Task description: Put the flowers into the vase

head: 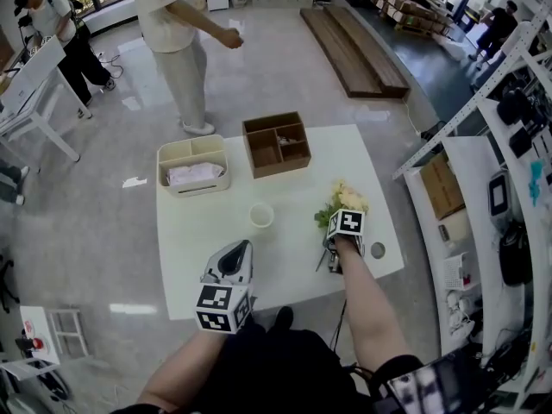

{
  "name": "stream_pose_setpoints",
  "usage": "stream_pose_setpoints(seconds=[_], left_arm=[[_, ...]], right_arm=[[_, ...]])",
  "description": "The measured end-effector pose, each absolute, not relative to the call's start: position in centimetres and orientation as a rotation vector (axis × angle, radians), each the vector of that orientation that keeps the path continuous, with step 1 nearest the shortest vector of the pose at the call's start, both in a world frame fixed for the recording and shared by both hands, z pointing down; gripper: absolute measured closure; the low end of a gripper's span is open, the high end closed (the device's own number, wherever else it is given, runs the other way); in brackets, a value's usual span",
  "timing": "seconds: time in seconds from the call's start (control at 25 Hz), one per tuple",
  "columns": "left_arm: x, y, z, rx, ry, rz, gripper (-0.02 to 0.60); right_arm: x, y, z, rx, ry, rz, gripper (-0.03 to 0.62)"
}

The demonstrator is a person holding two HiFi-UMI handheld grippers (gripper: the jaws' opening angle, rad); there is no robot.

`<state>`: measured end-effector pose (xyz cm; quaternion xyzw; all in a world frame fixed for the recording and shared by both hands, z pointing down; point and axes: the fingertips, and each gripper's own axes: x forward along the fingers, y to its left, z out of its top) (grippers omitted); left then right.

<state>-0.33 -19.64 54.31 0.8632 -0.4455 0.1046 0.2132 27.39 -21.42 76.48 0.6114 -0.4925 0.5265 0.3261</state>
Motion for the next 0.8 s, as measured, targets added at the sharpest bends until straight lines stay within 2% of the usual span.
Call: stream_pose_setpoints(seconds=[0.32,0.8], left_arm=[[0.0,-19.3,54.1,2.396,-1.232,0.29,0.58],[0.3,-19.1,53.4,2.418,-1.236,0.271,0.58]], right_arm=[[27.7,-21.3,76.1,1.556,-1.301,1.362,0.556],[27.4,-23.1,71.5,1.669,-1.504,1.137,0.56]])
